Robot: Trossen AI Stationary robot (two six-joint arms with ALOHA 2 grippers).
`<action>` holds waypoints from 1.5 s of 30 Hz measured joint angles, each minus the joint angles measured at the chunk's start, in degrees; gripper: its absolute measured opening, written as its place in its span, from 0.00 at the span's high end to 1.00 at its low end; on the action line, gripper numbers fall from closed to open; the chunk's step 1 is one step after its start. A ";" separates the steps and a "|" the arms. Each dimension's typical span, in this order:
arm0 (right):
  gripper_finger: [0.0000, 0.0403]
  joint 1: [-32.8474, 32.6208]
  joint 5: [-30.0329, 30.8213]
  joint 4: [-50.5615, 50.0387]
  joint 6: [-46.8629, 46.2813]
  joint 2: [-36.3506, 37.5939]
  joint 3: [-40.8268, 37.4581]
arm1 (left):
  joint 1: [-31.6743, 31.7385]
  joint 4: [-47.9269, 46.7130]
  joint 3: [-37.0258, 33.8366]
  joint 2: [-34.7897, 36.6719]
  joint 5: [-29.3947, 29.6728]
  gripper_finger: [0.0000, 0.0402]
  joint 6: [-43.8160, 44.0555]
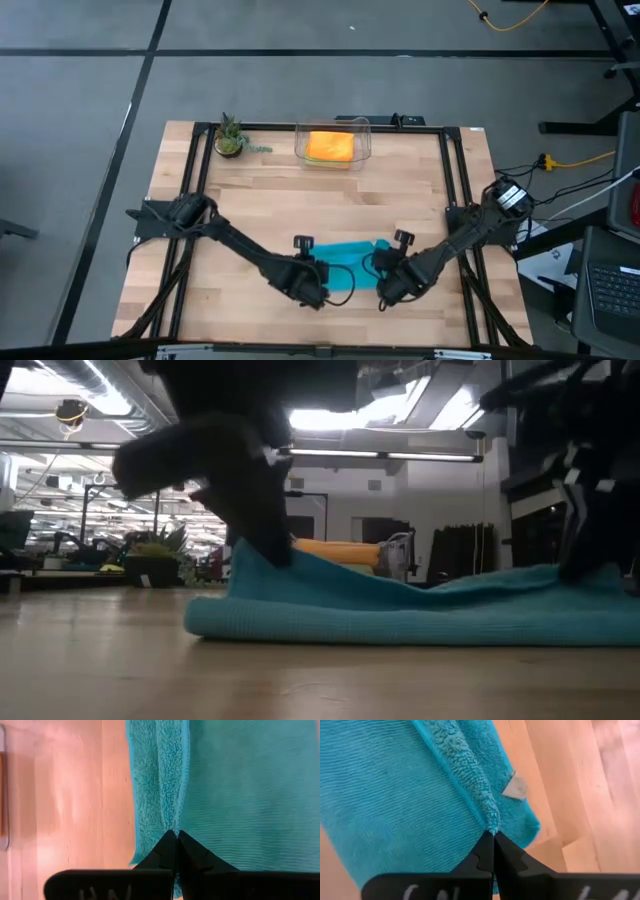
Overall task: Fold microfiber towels
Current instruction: Fold the blue microfiber cloth
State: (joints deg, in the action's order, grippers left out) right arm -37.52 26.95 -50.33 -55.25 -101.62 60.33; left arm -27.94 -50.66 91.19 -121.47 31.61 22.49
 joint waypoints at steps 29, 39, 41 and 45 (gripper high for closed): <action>0.54 1.68 10.75 -15.48 -2.88 0.04 6.47 | 3.63 -4.87 -0.06 0.04 3.59 0.68 6.09; 0.58 1.34 -6.63 -9.46 0.31 0.04 7.68 | -0.52 -4.17 6.93 0.20 -7.12 0.68 10.30; 0.59 1.18 -4.62 -4.62 -1.50 0.05 7.25 | -1.40 -3.21 6.91 0.24 -7.55 0.68 9.25; 0.59 1.20 -3.89 8.12 -1.78 0.07 3.79 | -2.71 -3.11 6.89 0.22 -8.61 0.68 9.67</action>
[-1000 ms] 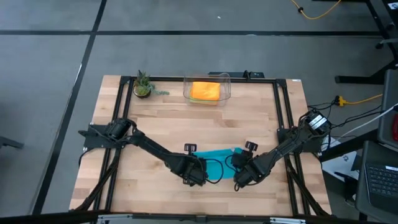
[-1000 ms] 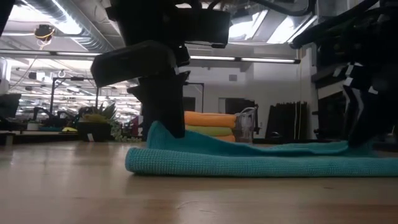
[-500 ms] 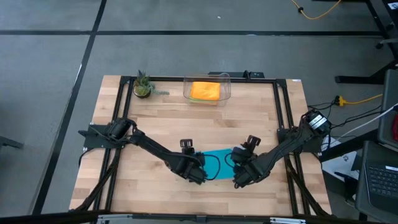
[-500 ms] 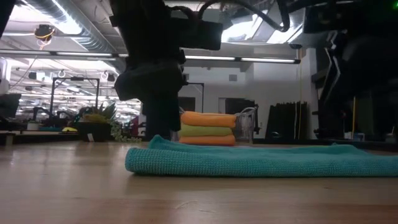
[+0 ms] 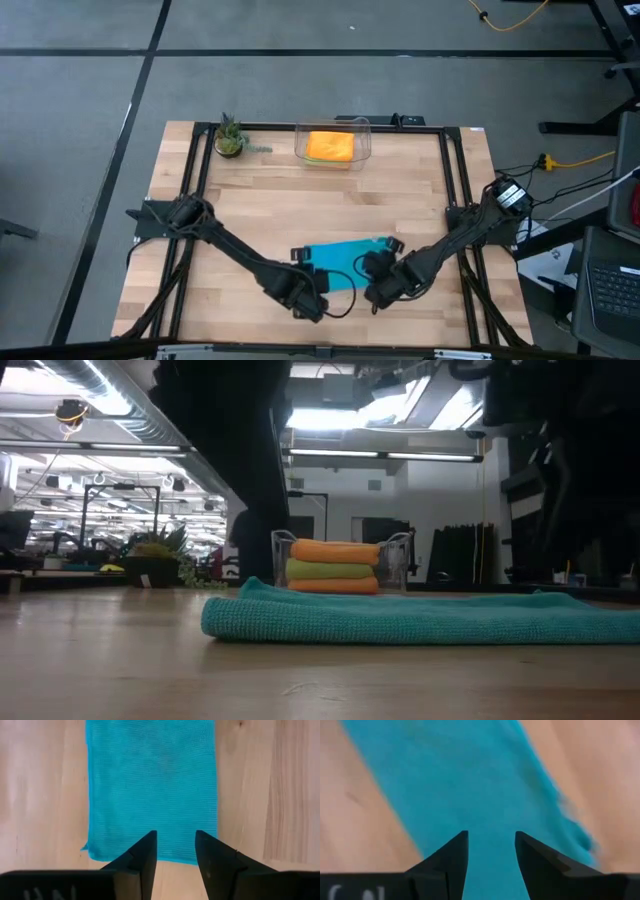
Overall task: Fold microfiber towels
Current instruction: Fold the blue microfiber cloth
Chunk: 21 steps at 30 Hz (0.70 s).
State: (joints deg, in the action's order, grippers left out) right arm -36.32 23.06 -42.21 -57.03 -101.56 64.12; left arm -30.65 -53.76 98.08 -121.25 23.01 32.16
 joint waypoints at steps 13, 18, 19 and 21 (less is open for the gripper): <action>0.59 0.67 21.52 50.05 4.36 -5.11 -15.78 | -5.86 -4.46 2.37 0.24 14.92 0.72 2.27; 0.59 1.20 26.38 50.20 3.81 -11.21 -13.92 | -6.36 -4.37 2.36 0.24 16.91 0.72 3.46; 0.59 1.29 27.89 50.14 3.34 -12.38 -13.77 | -6.32 -4.39 2.36 0.24 16.94 0.72 4.00; 0.59 1.38 28.82 50.45 3.25 -14.88 -13.42 | -6.30 -4.43 2.36 0.24 16.98 0.72 5.04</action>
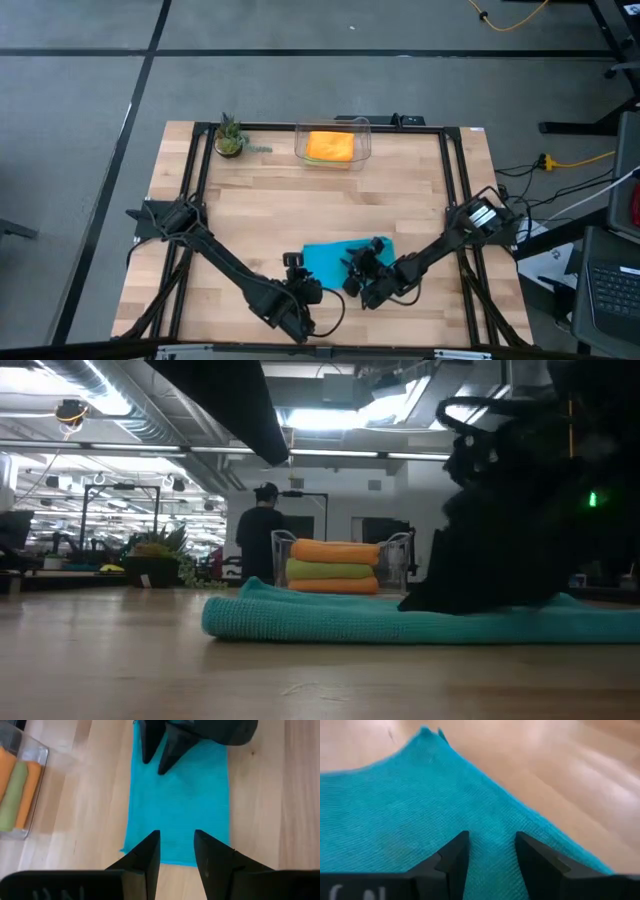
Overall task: Fold microfiber towels
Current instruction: Fold the blue microfiber cloth
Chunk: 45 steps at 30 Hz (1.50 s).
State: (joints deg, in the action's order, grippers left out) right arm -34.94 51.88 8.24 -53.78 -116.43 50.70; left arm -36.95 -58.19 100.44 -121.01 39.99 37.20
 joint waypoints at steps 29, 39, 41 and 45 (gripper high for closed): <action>0.59 23.95 -67.03 21.00 63.53 -3.10 0.18 | 0.02 -0.73 -0.04 0.00 -3.69 0.72 -1.41; 0.59 30.86 -82.22 6.25 69.75 -3.17 7.52 | 0.02 -0.70 -0.04 0.00 -3.69 0.72 -1.35; 0.59 31.03 -81.56 2.96 69.71 -2.15 9.71 | 0.03 -0.69 -0.04 0.00 -3.71 0.72 -1.35; 0.59 30.70 -76.66 -3.70 69.55 1.61 13.61 | 0.04 -0.42 -0.07 0.00 -3.70 0.72 -1.35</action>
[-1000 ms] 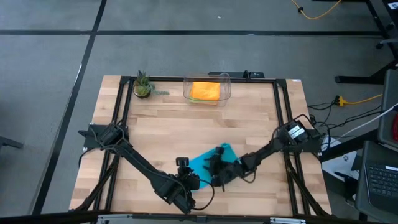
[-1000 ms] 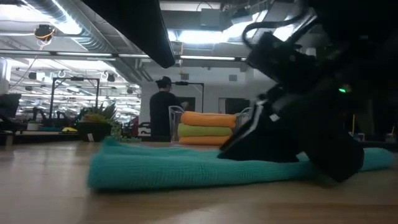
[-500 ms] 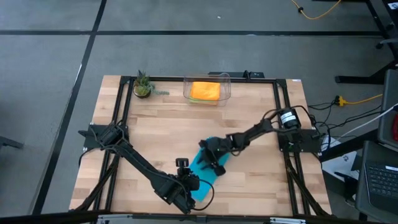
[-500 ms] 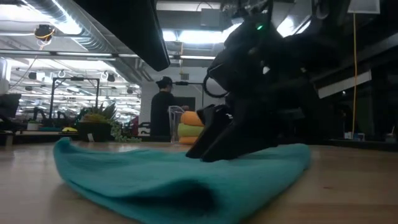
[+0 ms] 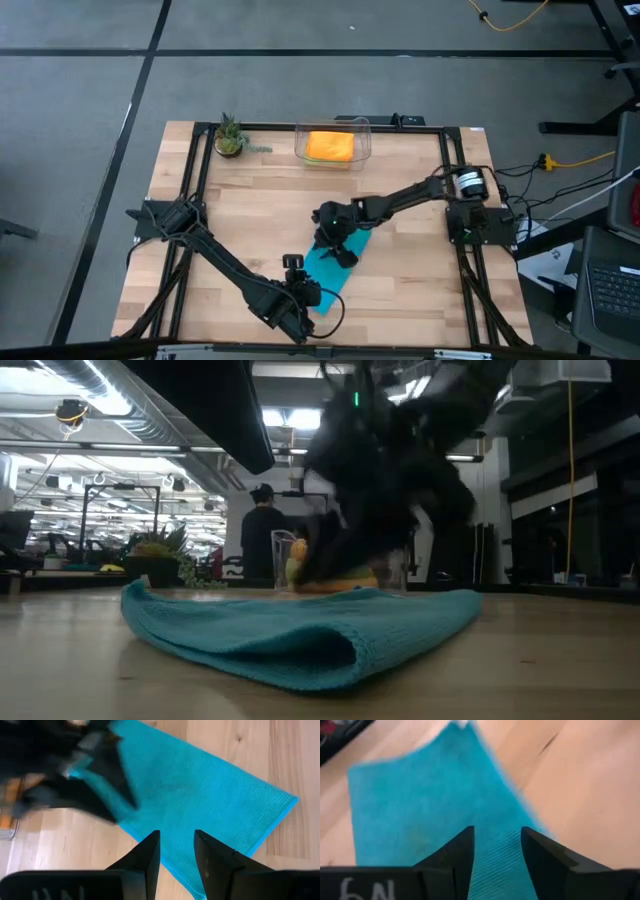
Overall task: Fold microfiber towels
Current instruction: Fold the blue microfiber cloth
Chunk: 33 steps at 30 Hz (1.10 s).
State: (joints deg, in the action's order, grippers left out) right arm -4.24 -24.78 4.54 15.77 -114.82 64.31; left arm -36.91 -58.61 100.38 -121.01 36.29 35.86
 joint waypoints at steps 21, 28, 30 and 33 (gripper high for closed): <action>0.59 -23.30 67.50 3.87 -53.84 1.74 -7.71 | -2.12 0.30 -0.02 -0.02 0.66 0.72 4.52; 0.59 -24.52 77.84 13.01 -57.32 -3.45 -9.00 | -1.66 0.55 -0.02 -0.02 0.75 0.72 4.52; 0.59 -24.37 77.95 17.62 -56.14 -5.05 -8.78 | -1.44 0.61 -0.02 -0.02 0.75 0.72 4.52; 0.59 -24.10 78.13 22.08 -53.48 -7.93 -8.85 | -1.13 0.80 -0.02 -0.02 0.76 0.72 4.52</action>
State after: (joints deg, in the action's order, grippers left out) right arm -28.34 53.35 26.62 -37.71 -122.75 55.46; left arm -38.03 -57.81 100.36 -121.03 37.04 40.37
